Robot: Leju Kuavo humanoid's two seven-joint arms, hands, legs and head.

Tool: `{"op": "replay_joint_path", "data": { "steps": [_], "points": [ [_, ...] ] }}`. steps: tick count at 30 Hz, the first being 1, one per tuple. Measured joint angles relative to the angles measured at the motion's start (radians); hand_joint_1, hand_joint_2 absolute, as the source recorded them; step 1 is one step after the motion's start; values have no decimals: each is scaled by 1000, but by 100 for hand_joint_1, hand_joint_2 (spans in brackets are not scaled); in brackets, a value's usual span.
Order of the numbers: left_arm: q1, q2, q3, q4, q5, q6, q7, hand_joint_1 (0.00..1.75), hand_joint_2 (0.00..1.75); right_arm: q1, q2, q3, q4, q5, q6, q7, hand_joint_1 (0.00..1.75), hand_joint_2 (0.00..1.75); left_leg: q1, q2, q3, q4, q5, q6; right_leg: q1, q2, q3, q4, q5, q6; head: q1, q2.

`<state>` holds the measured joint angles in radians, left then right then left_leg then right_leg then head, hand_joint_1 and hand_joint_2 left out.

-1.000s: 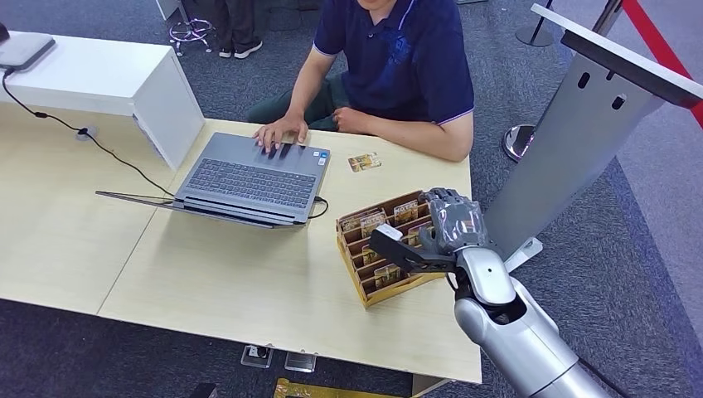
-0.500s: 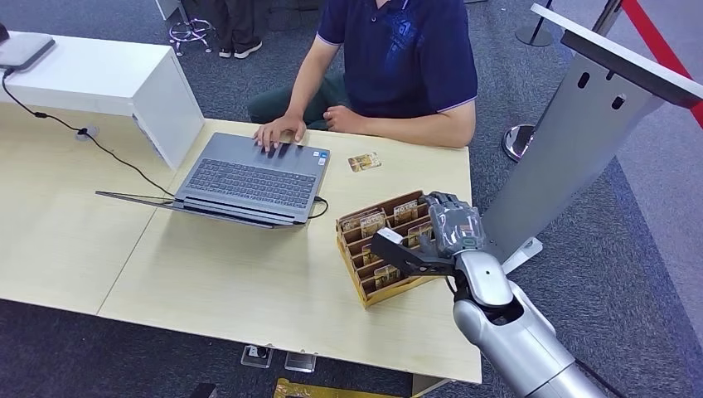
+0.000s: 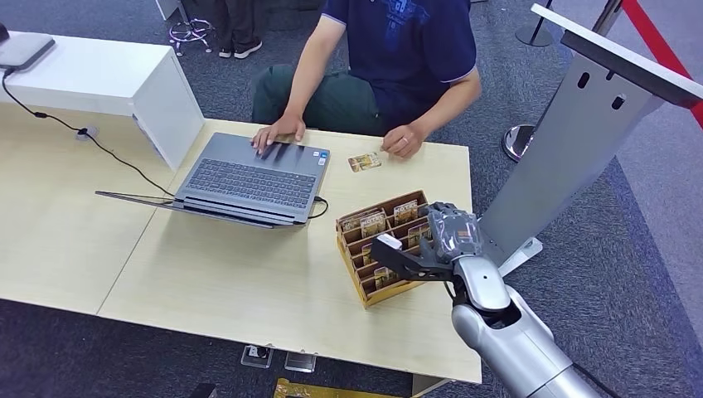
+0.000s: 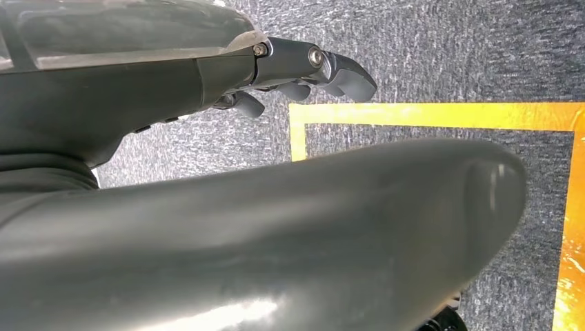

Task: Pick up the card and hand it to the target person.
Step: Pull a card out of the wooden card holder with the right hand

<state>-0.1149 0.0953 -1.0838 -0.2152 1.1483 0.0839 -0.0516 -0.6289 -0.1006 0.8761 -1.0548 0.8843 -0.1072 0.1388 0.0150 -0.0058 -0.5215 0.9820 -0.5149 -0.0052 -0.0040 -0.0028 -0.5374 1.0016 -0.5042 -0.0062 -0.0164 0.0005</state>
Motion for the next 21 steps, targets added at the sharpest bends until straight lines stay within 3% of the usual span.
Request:
{"op": "replay_joint_path", "data": {
  "steps": [21],
  "points": [
    [0,0,0,0,0,0,6,0,0,28,-3,9,3,-7,8,20,66,175,0,0,0,0,0,0,0,0,0,0,0,0,0,0]
  ]
}}
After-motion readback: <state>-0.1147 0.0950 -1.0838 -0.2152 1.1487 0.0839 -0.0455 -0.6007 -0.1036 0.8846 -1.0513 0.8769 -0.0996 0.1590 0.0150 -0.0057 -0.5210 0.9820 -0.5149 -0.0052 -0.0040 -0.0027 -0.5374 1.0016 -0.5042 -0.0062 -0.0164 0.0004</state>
